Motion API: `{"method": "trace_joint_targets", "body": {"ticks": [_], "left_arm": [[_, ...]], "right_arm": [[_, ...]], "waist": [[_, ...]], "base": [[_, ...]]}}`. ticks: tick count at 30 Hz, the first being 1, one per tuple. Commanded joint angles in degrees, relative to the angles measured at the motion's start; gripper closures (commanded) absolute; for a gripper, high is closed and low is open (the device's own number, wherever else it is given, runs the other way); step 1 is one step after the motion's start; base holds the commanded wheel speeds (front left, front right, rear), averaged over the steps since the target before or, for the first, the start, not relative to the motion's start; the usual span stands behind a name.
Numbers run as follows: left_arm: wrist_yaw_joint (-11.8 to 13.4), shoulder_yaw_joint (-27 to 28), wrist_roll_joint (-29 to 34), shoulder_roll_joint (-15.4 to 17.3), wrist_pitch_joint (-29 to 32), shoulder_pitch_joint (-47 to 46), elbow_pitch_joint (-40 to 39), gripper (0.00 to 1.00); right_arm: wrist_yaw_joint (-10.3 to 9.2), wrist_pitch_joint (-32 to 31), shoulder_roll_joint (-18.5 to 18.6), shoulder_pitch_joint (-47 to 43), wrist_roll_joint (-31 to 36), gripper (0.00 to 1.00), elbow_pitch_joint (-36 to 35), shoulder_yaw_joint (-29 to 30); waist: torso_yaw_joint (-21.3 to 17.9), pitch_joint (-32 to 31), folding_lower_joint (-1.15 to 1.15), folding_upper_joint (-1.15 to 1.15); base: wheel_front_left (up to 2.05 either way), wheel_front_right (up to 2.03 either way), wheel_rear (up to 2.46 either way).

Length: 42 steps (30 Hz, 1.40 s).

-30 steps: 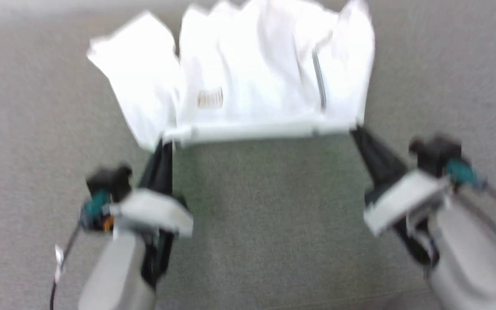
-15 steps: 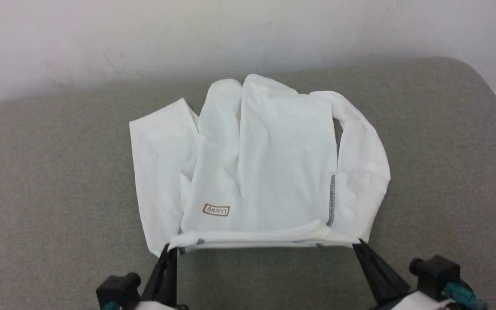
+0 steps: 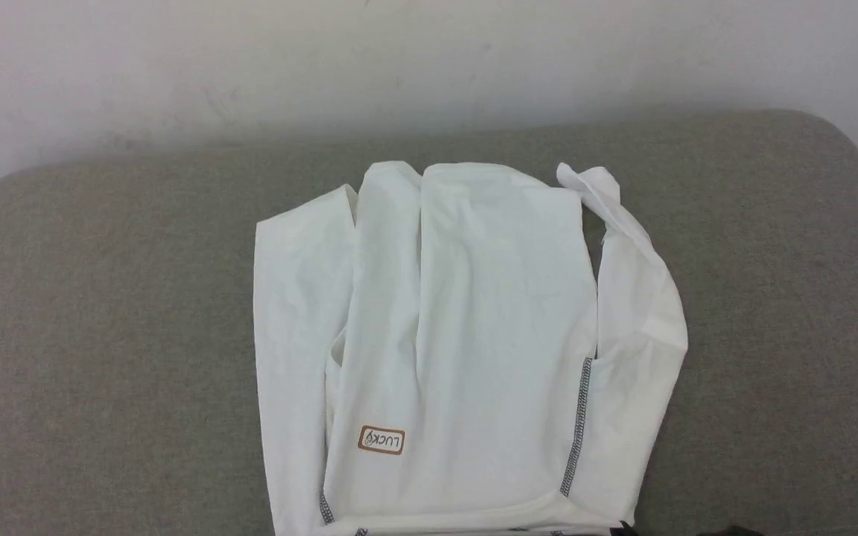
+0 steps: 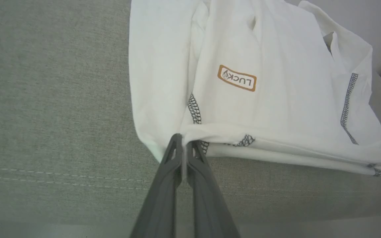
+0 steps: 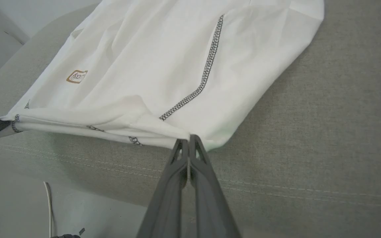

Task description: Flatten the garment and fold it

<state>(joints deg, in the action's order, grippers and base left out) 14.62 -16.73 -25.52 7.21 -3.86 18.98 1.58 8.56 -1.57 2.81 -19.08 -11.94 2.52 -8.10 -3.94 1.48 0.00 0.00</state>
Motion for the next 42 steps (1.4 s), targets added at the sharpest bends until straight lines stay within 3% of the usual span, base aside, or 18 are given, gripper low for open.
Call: {"method": "trace_joint_targets", "body": {"ticks": [1,3,4,5,6,7,14,25,35,42], "left_arm": [[1.0,2.1,-0.4,1.2,-0.7,0.0,1.0,1.0],[-0.4,1.5,-1.4,0.5,-1.1,-1.0,2.8,1.0],[-1.1,1.4,-2.0,0.1,-1.6,-1.7,3.5,1.0],[-1.9,1.1,-2.2,0.0,-1.9,-2.5,4.3,1.0],[-2.8,0.8,-2.6,-0.1,-2.3,-3.2,5.0,0.46],[-3.5,0.9,-3.5,-0.6,-2.6,-3.8,5.7,0.0],[-6.3,2.0,-4.0,-0.2,-7.7,-6.5,6.9,0.0],[-7.7,5.7,-1.0,0.7,-10.9,-14.0,-0.4,0.0],[-12.9,11.1,-3.1,5.0,-10.0,-36.7,7.7,0.0],[-18.6,10.1,-5.1,10.1,-1.5,-55.8,18.6,0.0]], "right_arm": [[-1.08,0.2,1.1,0.0,0.3,1.0,0.4,2.2],[-1.08,-0.1,0.9,0.8,-0.1,1.0,1.6,1.6],[-1.08,0.2,0.9,1.4,-0.4,0.64,1.8,1.4],[-1.08,0.8,0.8,1.9,-0.8,0.2,1.9,1.0],[-1.08,1.5,0.9,2.3,-0.9,0.08,1.6,0.5],[-1.08,2.3,1.1,2.6,-1.3,0.0,1.3,-0.2],[-1.08,10.3,1.7,2.9,-3.7,0.0,-3.2,-0.7],[-1.08,12.8,0.2,3.5,-3.5,0.0,-10.2,7.5],[-1.08,13.7,0.1,9.7,-5.6,0.0,-14.2,8.6],[-1.08,14.5,0.1,15.3,-6.2,0.0,-14.9,6.3]], "waist": [[0.0,0.4,0.0,0.0],[-0.1,0.6,0.0,0.0],[0.0,0.8,0.0,0.0],[0.0,0.8,0.0,0.0],[0.1,0.8,0.0,0.0],[0.1,0.7,0.0,0.0],[-0.4,-1.4,0.0,0.0],[-1.0,-1.9,0.0,0.0],[-3.5,7.8,0.0,0.0],[-5.7,17.2,0.0,0.0]], "base": [[0.0,0.0,0.0],[0.0,0.0,0.0],[0.0,0.0,0.0],[0.0,0.0,0.0],[0.0,0.0,0.0],[0.0,0.0,0.0],[0.0,0.0,0.0],[0.0,0.0,0.0],[0.0,0.0,0.0],[0.0,0.0,0.0]]}}
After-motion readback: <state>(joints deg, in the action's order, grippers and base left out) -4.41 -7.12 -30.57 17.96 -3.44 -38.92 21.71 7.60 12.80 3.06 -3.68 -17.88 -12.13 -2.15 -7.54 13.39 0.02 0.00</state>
